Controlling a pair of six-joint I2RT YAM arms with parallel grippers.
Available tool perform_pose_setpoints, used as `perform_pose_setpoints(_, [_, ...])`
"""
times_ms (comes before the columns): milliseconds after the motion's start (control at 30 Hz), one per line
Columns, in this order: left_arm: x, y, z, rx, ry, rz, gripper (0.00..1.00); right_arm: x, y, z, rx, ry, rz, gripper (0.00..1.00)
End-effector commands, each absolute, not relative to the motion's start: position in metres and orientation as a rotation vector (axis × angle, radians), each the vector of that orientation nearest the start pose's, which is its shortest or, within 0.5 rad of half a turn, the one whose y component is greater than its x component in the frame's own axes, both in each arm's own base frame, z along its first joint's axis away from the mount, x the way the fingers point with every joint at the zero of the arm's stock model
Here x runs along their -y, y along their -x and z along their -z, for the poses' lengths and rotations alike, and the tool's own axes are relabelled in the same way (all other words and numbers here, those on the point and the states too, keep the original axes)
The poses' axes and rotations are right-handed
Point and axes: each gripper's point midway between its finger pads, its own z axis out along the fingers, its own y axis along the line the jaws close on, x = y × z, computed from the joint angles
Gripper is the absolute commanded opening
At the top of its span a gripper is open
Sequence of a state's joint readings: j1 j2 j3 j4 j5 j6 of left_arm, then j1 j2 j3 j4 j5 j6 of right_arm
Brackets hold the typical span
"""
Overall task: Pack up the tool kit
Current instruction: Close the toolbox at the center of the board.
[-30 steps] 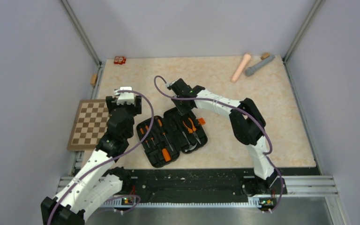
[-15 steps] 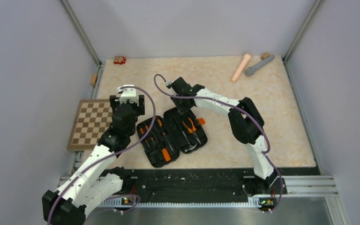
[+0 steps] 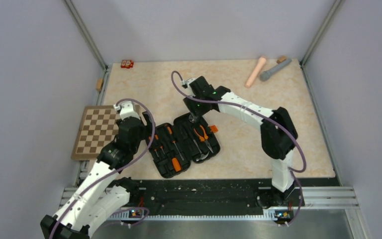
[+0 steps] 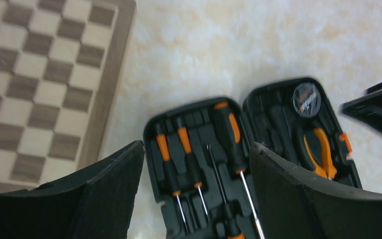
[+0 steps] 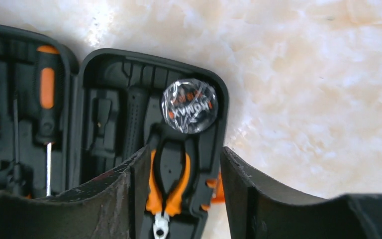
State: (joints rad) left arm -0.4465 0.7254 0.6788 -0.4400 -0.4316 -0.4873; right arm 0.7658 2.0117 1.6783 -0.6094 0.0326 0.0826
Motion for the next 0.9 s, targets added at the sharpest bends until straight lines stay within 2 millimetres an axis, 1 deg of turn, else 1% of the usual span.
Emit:
perform_pose_setpoints(0, [0.079, -0.235, -0.142, -2.144, 0.452, 0.298, 0.82, -0.313, -0.363, -0.161, -2.289, 0.687, -0.363, 0.55])
perform_pose_setpoints(67, [0.083, -0.229, -0.128, -2.174, 0.482, 0.327, 0.82, -0.298, -0.355, -0.154, -2.311, 0.653, -0.372, 0.56])
perform_pose_setpoints(100, [0.084, -0.226, -0.121, -2.189, 0.494, 0.34, 0.82, -0.29, -0.347, -0.148, -2.331, 0.643, -0.381, 0.57])
perform_pose_setpoints(167, [0.088, -0.222, -0.11, -2.215, 0.523, 0.367, 0.82, -0.277, -0.338, -0.139, -2.352, 0.615, -0.381, 0.58])
perform_pose_setpoints(300, [0.096, -0.219, -0.089, -2.251, 0.559, 0.413, 0.82, -0.264, -0.316, -0.122, -2.401, 0.596, -0.435, 0.59])
perform_pose_setpoints(400, [0.103, -0.219, -0.076, -2.275, 0.577, 0.445, 0.81, -0.263, -0.303, -0.108, -2.43, 0.587, -0.498, 0.59])
perform_pose_setpoints(467, [0.103, -0.219, -0.065, -2.294, 0.596, 0.435, 0.81, -0.265, -0.296, -0.098, -2.453, 0.588, -0.53, 0.59])
perform_pose_setpoints(633, [0.095, -0.217, -0.047, -2.345, 0.605, 0.344, 0.79, -0.268, -0.289, -0.074, -2.492, 0.58, -0.57, 0.55])
perform_pose_setpoints(700, [0.093, -0.216, -0.04, -2.368, 0.608, 0.312, 0.74, -0.269, -0.286, -0.067, -2.507, 0.583, -0.585, 0.53])
perform_pose_setpoints(767, [0.096, -0.215, -0.037, -2.389, 0.6, 0.32, 0.67, -0.271, -0.285, -0.064, -2.511, 0.583, -0.599, 0.51])
perform_pose_setpoints(867, [0.102, -0.217, -0.042, -2.396, 0.574, 0.35, 0.54, -0.273, -0.284, -0.059, -2.519, 0.583, -0.611, 0.5])
